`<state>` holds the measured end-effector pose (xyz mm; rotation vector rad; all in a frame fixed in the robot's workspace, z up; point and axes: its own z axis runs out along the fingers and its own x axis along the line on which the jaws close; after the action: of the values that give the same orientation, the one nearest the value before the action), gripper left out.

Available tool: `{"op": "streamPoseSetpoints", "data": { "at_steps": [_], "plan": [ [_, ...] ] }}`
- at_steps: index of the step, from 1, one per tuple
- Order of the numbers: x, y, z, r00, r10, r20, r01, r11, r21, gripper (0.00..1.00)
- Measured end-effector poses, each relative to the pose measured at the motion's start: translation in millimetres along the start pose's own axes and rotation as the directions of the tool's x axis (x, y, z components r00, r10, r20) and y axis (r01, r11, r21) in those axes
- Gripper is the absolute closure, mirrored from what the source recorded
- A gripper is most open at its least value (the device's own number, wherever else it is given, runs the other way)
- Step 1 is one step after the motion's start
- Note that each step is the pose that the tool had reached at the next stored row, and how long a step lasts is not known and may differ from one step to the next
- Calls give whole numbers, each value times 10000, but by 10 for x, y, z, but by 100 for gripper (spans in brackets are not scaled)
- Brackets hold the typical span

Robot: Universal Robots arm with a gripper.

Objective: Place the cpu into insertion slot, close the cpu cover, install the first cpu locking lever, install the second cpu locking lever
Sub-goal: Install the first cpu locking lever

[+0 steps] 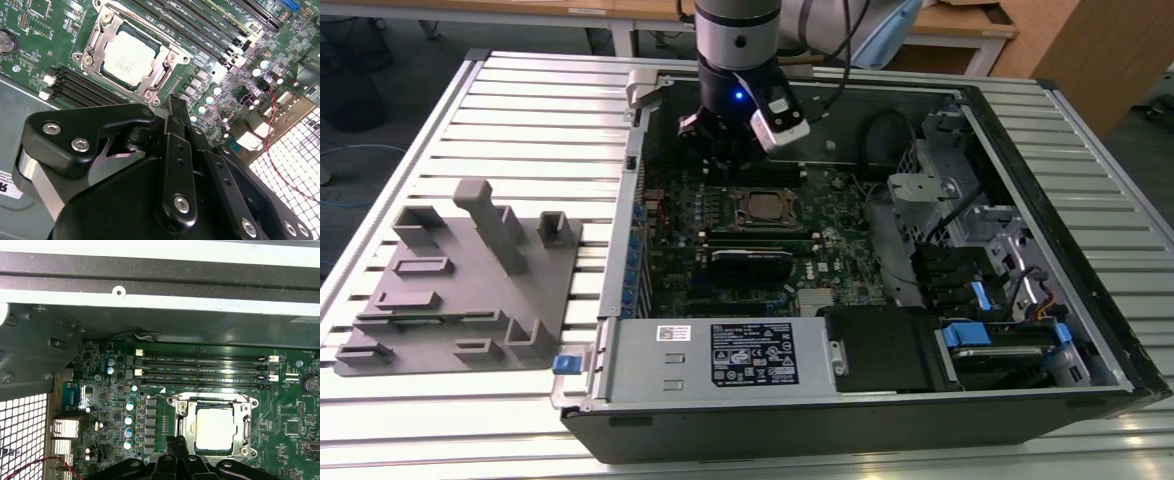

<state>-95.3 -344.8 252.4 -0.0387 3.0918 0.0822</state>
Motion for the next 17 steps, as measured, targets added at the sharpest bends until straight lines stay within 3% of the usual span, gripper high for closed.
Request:
{"op": "streamPoseSetpoints", "data": {
  "at_steps": [17],
  "plan": [
    [20, 1, -16, 10000, 2, 7, -2, 10000, -27, 89]
  ]
}}
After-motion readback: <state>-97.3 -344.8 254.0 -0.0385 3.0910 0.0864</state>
